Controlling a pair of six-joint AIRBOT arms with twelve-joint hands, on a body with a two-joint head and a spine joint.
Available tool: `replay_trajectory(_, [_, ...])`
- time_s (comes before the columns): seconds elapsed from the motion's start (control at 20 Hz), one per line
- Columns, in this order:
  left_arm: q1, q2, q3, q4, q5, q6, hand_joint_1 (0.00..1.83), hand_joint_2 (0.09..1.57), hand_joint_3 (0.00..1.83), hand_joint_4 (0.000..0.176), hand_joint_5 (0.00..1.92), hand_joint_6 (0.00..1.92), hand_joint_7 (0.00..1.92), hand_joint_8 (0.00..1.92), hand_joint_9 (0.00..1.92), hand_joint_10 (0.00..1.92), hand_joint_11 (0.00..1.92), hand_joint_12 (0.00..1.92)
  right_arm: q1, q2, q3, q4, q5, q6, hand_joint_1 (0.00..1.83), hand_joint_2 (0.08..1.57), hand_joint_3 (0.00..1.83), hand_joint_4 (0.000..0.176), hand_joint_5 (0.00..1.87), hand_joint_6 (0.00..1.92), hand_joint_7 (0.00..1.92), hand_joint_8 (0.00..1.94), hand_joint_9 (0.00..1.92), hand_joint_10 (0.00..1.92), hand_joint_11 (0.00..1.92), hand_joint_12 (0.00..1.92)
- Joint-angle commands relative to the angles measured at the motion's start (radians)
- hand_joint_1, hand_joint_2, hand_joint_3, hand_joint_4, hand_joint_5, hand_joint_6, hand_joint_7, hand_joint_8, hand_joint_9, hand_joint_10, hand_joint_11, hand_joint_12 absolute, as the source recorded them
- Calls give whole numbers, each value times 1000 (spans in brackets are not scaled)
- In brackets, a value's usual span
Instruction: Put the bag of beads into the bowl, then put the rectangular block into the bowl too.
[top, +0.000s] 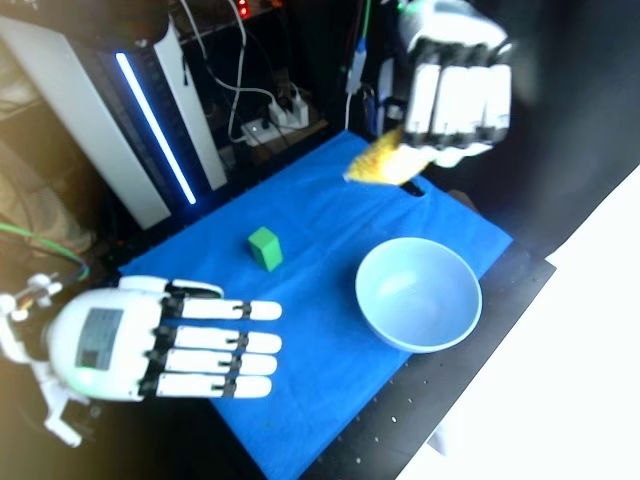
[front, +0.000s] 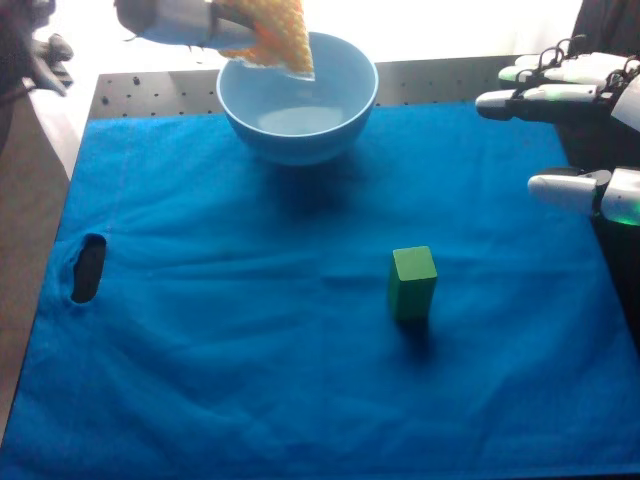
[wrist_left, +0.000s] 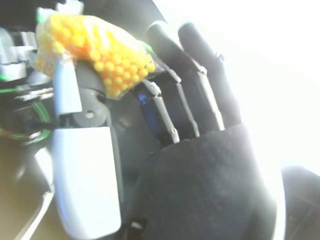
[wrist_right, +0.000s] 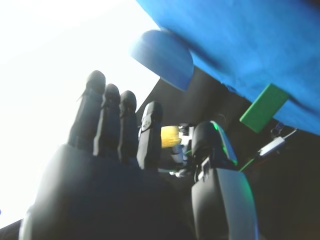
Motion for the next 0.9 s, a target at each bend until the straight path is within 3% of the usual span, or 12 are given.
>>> replay_trajectory(0.0, [-22, -33, 37, -32, -52, 0, 1227, 1111, 0, 0, 1046, 790, 942, 1140, 777, 888, 436, 1590, 15, -4, 5, 33, 113, 1, 524, 1308, 8, 127, 385, 1, 300, 4, 242, 7, 263, 76])
replay_trajectory(0.05, [-23, -71, 80, -42, -17, 0, 1230, 1108, 0, 0, 1016, 834, 984, 1082, 850, 789, 461, 1511, 15, -7, 8, 31, 113, 1, 525, 1306, 5, 137, 380, 0, 291, 0, 228, 1, 249, 67])
replay_trajectory(0.1, [-24, -121, 141, -60, 22, 0, 1230, 1113, 1, 0, 983, 869, 991, 1086, 921, 744, 657, 1399, 15, -13, 15, 26, 113, 1, 494, 1305, 4, 142, 370, 0, 282, 0, 230, 2, 261, 65])
replay_trajectory(0.15, [-24, -161, 190, -78, 54, 0, 1219, 1140, 6, 0, 871, 1017, 972, 1137, 905, 674, 709, 1331, 15, -17, 20, 25, 113, 1, 520, 1302, 1, 123, 380, 4, 287, 2, 243, 5, 288, 73])
replay_trajectory(0.2, [-25, -214, 256, -97, 95, 0, 1091, 1068, 0, 0, 641, 390, 723, 550, 742, 570, 493, 1376, 16, -22, 25, 22, 114, 1, 560, 1309, 2, 113, 391, 6, 282, 1, 242, 3, 301, 75])
replay_trajectory(0.25, [-25, -222, 266, -98, 104, 0, 1020, 1041, 0, 43, 585, 107, 680, 235, 652, 479, 338, 1402, 18, -23, 26, 19, 114, 1, 567, 1314, 4, 105, 391, 5, 286, 2, 239, 1, 297, 72])
replay_trajectory(0.3, [-25, -226, 273, -98, 111, 0, 958, 1016, 0, 79, 521, 23, 632, 71, 635, 308, 267, 1304, 21, -24, 26, 16, 114, 1, 571, 1319, 6, 105, 389, 3, 287, 3, 233, 0, 277, 63])
replay_trajectory(0.35, [-25, -225, 273, -98, 114, 0, 859, 970, 0, 143, 393, 4, 529, 14, 568, 140, 147, 1207, 24, -24, 26, 12, 114, 1, 599, 1317, 3, 106, 398, 5, 285, 1, 213, 0, 261, 55])
replay_trajectory(0.4, [-24, -218, 267, -98, 114, 1, 827, 951, 0, 169, 270, 1, 409, 2, 441, 46, 29, 1085, 25, -24, 25, 12, 114, 1, 619, 1300, 0, 84, 403, 5, 280, 0, 198, 0, 230, 41])
replay_trajectory(0.5, [-13, -188, 237, -97, 105, 1, 820, 934, 0, 176, 218, 1, 368, 0, 392, 6, 0, 1011, 25, -24, 22, 9, 114, 1, 616, 1276, 0, 68, 406, 5, 265, 0, 200, 2, 221, 38])
replay_trajectory(0.7, [26, -46, 83, -55, 21, 1, 890, 950, 3, 176, 205, 2, 330, 0, 326, 0, 0, 918, 27, -21, -7, -21, 129, 1, 678, 1257, 0, 89, 384, 0, 222, 0, 173, 0, 176, 23])
replay_trajectory(0.85, [116, 129, -106, -36, -123, -6, 831, 951, 2, 176, 167, 0, 297, 0, 281, 0, 0, 889, 31, -11, -61, -38, 184, 1, 608, 1228, 0, 62, 355, 1, 225, 7, 129, 1, 153, 15])
